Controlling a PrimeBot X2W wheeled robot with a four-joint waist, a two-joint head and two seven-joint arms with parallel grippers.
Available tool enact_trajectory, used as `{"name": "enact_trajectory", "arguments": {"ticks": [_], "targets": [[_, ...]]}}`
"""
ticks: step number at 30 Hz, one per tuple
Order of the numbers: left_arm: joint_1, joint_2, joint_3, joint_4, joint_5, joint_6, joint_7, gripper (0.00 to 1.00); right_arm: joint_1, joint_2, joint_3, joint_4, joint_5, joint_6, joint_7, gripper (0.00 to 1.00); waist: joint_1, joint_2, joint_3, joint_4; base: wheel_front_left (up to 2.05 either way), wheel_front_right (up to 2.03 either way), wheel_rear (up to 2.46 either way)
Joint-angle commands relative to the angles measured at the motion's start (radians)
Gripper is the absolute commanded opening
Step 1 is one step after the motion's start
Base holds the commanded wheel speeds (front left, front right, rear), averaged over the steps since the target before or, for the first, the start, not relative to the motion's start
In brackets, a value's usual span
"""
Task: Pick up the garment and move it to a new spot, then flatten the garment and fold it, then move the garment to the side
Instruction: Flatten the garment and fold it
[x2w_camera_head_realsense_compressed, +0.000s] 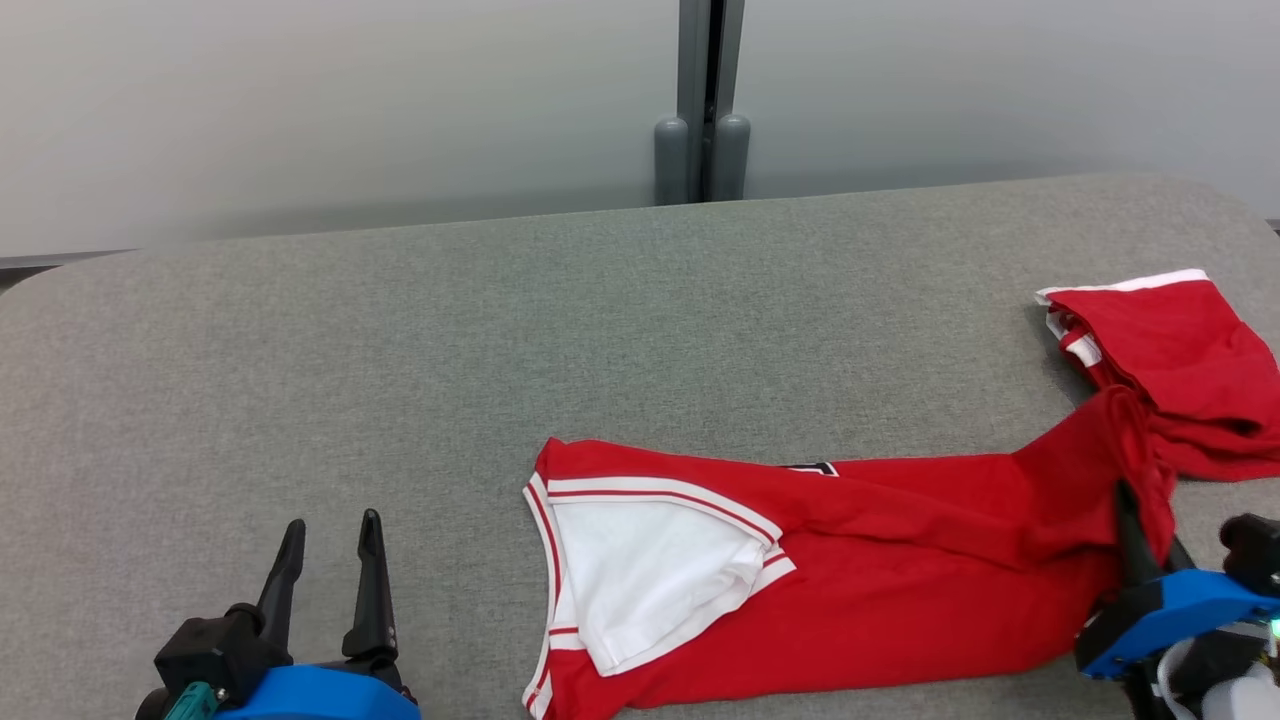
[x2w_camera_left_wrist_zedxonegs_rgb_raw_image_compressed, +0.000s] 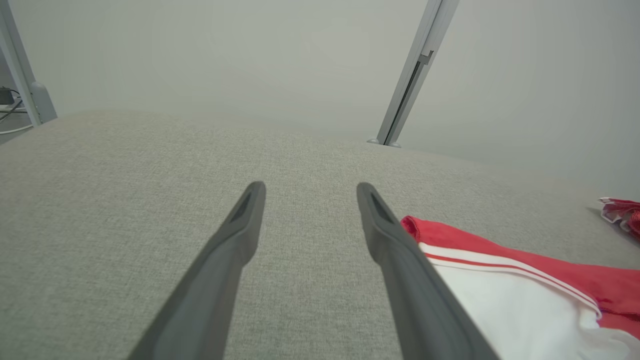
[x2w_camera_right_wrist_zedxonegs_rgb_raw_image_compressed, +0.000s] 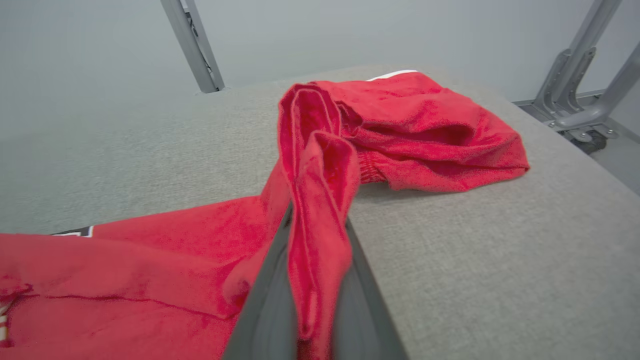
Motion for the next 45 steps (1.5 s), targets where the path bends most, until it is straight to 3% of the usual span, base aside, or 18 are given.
{"name": "enact_trajectory", "arguments": {"ticks": [1, 7, 11, 18, 27, 28, 29, 30, 31, 38, 45], "targets": [[-0.008, -0.001, -0.002, 0.006, 0.006, -0.006, -0.004, 1.00, 0.014, 0.015, 0.029, -0.039, 0.021, 0.000, 0.016, 0.00, -0.0001, 0.0000, -0.002, 0.007, 0.00, 0.00, 0.00], [-0.008, -0.005, -0.003, 0.029, -0.002, -0.012, -0.004, 1.00, 0.047, 0.055, 0.224, -0.204, 0.128, 0.000, 0.087, 0.00, -0.0001, 0.0000, -0.011, 0.047, 0.00, 0.00, 0.00], [-0.011, -0.005, -0.006, 0.037, 0.001, -0.015, -0.004, 1.00, 0.021, 0.064, 0.361, -0.219, 0.231, 0.000, 0.091, 0.00, -0.0001, 0.0000, -0.021, 0.081, 0.00, 0.00, 0.00], [-0.021, -0.009, -0.020, 0.048, 0.002, -0.024, -0.001, 1.00, -0.066, 0.062, 0.592, -0.111, 0.360, 0.000, 0.035, 0.00, -0.0001, 0.0000, -0.041, 0.144, 0.00, 0.00, 0.00], [-0.015, -0.018, -0.031, 0.062, 0.001, -0.031, -0.001, 1.00, -0.175, 0.062, 0.735, 0.105, 0.481, 0.000, -0.041, 0.00, -0.0001, 0.0000, -0.056, 0.197, 0.00, 0.00, 0.00], [-0.014, -0.020, -0.031, 0.064, 0.002, -0.031, -0.001, 1.00, -0.186, 0.062, 0.753, 0.130, 0.494, 0.000, -0.045, 0.11, -0.0001, 0.0000, -0.057, 0.199, 0.00, 0.00, 0.00], [-0.014, -0.021, -0.032, 0.065, 0.003, -0.031, -0.001, 1.00, -0.198, 0.063, 0.773, 0.152, 0.501, 0.000, -0.046, 0.36, -0.0001, 0.0000, -0.058, 0.201, 0.00, 0.00, 0.00], [-0.013, -0.022, -0.033, 0.066, 0.003, -0.032, -0.001, 1.00, -0.211, 0.063, 0.795, 0.171, 0.511, 0.000, -0.049, 0.82, -0.0001, 0.0000, -0.058, 0.202, 0.00, 0.00, 0.00], [-0.012, -0.023, -0.033, 0.068, 0.003, -0.032, -0.002, 1.00, -0.220, 0.063, 0.815, 0.181, 0.529, 0.000, -0.053, 1.00, -0.0001, 0.0000, -0.059, 0.202, 0.00, 0.00, 0.00], [-0.014, -0.028, -0.045, 0.079, 0.007, -0.038, -0.002, 1.00, -0.283, 0.062, 0.954, 0.187, 0.643, 0.000, -0.090, 1.00, -0.0001, 0.0000, -0.065, 0.187, 0.00, 0.00, 0.00], [-0.029, -0.032, -0.065, 0.076, 0.024, -0.043, -0.003, 1.00, -0.345, 0.062, 0.889, 0.291, 0.473, 0.000, -0.170, 1.00, -0.0001, 0.0000, -0.065, 0.151, 0.00, 0.00, 0.00]]}}
